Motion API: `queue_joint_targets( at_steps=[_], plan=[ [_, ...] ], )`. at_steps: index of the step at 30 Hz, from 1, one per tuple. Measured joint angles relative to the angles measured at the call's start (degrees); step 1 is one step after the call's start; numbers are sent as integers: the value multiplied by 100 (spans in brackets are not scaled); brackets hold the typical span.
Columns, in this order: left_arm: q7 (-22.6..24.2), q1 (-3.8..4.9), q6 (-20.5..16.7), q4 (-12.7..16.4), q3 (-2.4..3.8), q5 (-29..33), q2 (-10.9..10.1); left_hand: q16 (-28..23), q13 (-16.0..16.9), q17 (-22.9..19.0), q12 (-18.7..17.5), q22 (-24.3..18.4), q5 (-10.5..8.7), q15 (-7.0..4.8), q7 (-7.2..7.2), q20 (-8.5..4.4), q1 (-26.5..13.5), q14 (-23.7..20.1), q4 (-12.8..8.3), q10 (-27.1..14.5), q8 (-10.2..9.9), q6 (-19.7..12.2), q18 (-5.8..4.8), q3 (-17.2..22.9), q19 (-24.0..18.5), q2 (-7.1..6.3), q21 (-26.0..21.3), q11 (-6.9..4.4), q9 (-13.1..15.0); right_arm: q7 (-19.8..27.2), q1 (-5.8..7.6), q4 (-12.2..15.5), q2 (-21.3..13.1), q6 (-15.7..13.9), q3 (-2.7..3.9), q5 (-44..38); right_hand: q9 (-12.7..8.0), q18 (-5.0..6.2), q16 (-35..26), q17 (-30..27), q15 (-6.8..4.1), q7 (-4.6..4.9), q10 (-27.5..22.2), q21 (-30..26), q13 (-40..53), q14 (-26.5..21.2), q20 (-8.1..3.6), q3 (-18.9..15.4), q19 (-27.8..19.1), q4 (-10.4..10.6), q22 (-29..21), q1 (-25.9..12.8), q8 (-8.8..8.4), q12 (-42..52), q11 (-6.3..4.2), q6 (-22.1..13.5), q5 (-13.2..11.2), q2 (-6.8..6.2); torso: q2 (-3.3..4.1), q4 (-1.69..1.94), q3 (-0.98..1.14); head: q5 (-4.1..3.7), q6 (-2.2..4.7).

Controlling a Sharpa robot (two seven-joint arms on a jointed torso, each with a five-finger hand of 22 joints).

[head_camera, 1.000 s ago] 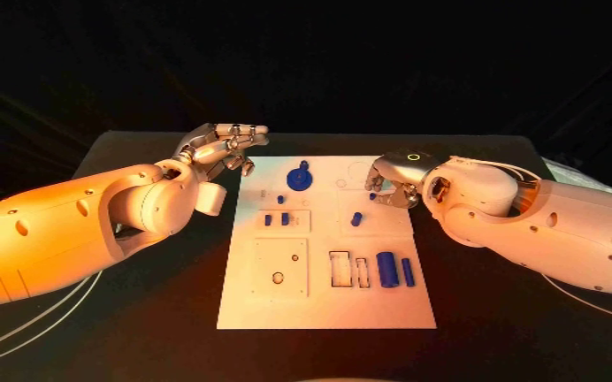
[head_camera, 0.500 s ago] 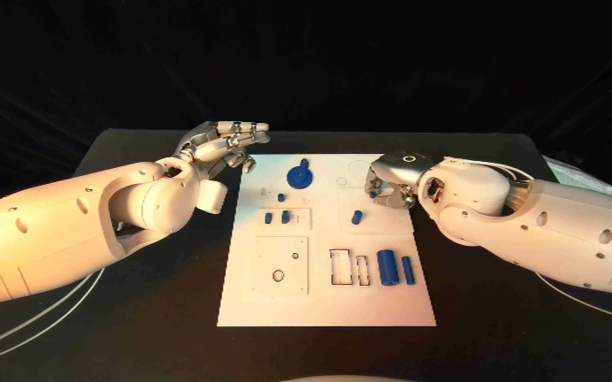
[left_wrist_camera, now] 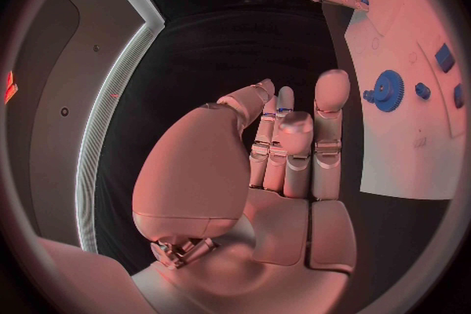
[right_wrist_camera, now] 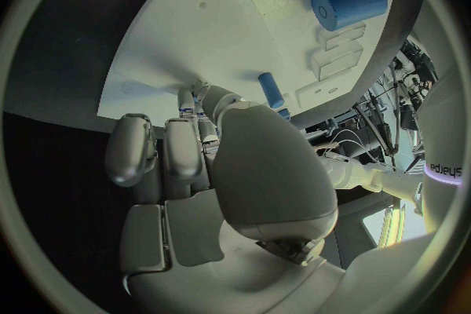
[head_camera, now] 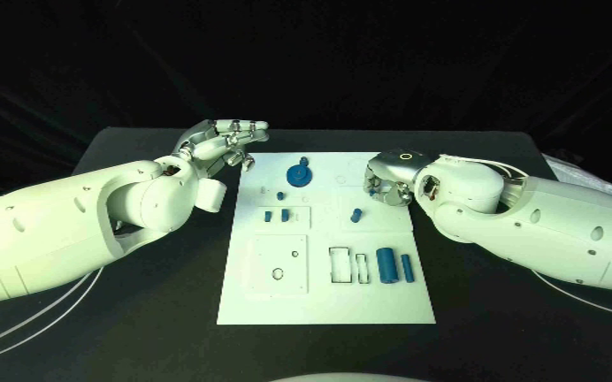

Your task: Assemble the parts on the task board

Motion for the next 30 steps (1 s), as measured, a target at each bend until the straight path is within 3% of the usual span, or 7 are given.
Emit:
queue_joint_targets(
  at_steps=[19, 30],
  plan=[
    [-10, 0, 5, -3, 0, -7, -1, -23, 4, -37, 29, -13, 0, 22, 20, -20, 38, -22, -16, -21, 0, -20, -1, -16, -20, 38, -33, 20, -6, -99, -50, 146, -88, -323, -25, -83, 32, 0, 56, 27, 43, 10, 104, 116, -76, -1, 42, 382, 81, -195, 186, -72, -9, -111, 38, 50, -124, 110, -1, -4, 4, -26, -15],
    [-23, 0, 10, -16, 0, -19, -12, -22, 12, -67, 66, -32, 0, 22, 31, 0, 99, -63, -81, -62, 0, -32, -1, -14, -41, 98, -67, 20, -6, -158, -45, 358, -273, -452, 0, -16, 66, -1, 56, 27, 43, 31, 135, 147, -74, -1, 42, 409, 81, -188, 200, -253, -52, -134, 8, 69, -177, 47, -3, -4, 2, -17, -37]
  ],
)
